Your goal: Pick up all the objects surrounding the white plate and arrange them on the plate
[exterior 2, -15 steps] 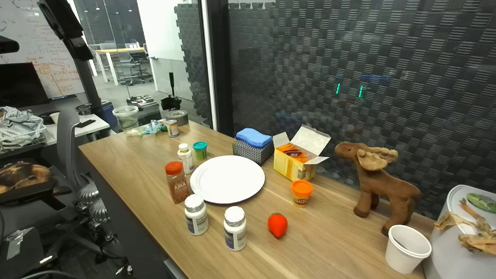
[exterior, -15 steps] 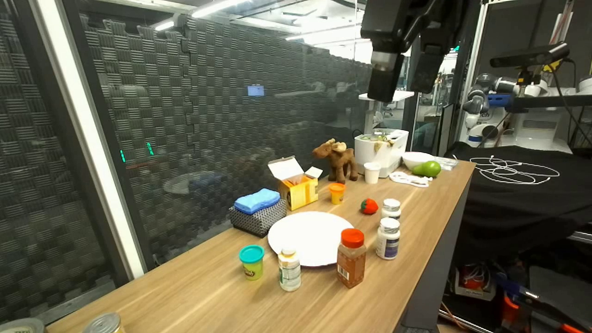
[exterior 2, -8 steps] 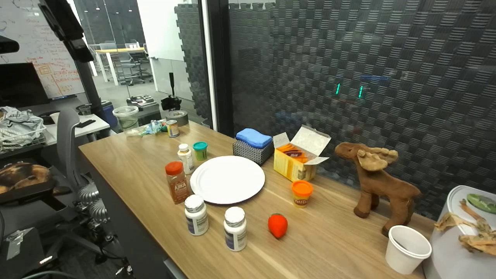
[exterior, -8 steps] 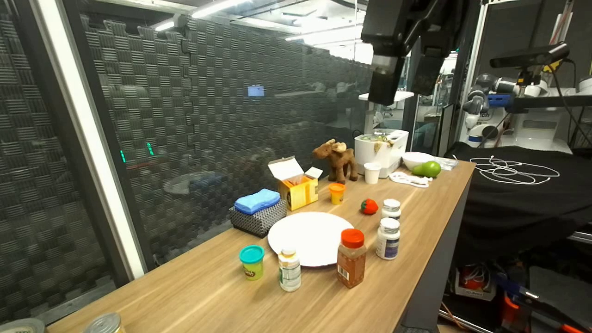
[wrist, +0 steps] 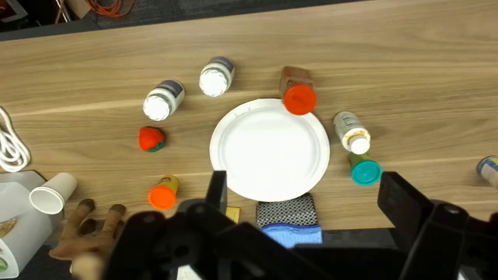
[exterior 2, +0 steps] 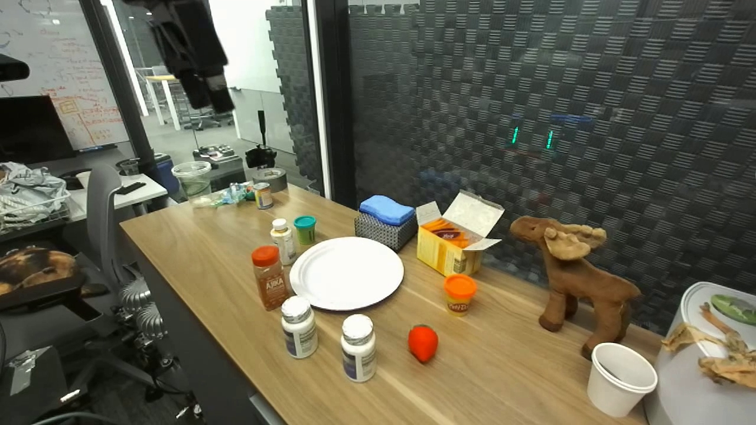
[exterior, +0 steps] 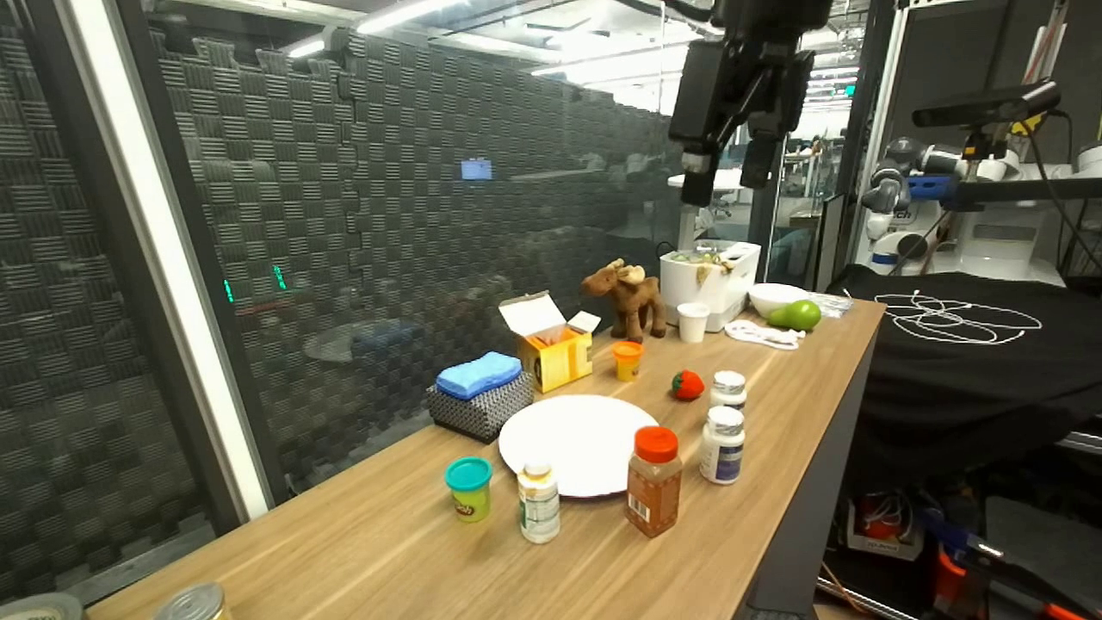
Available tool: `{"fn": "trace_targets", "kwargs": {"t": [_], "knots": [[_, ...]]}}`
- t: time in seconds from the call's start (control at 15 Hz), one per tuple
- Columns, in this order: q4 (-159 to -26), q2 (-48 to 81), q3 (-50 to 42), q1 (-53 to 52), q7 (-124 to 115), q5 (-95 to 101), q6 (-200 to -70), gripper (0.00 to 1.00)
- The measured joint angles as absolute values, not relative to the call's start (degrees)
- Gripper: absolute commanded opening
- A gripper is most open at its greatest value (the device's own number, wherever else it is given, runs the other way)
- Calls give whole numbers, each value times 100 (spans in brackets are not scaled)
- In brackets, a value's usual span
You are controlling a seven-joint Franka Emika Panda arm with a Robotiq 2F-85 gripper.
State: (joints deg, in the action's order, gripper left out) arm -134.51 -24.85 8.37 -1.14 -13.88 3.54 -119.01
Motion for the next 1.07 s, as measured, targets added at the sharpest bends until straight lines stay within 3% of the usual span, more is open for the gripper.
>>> {"fn": "trace_targets", "kwargs": {"t": [0.47, 1.07], "knots": [[-13049, -653, -115, 302, -388, 364, -13289, 100], [-11852, 1512, -381, 369, -306, 422, -14130, 100]]}}
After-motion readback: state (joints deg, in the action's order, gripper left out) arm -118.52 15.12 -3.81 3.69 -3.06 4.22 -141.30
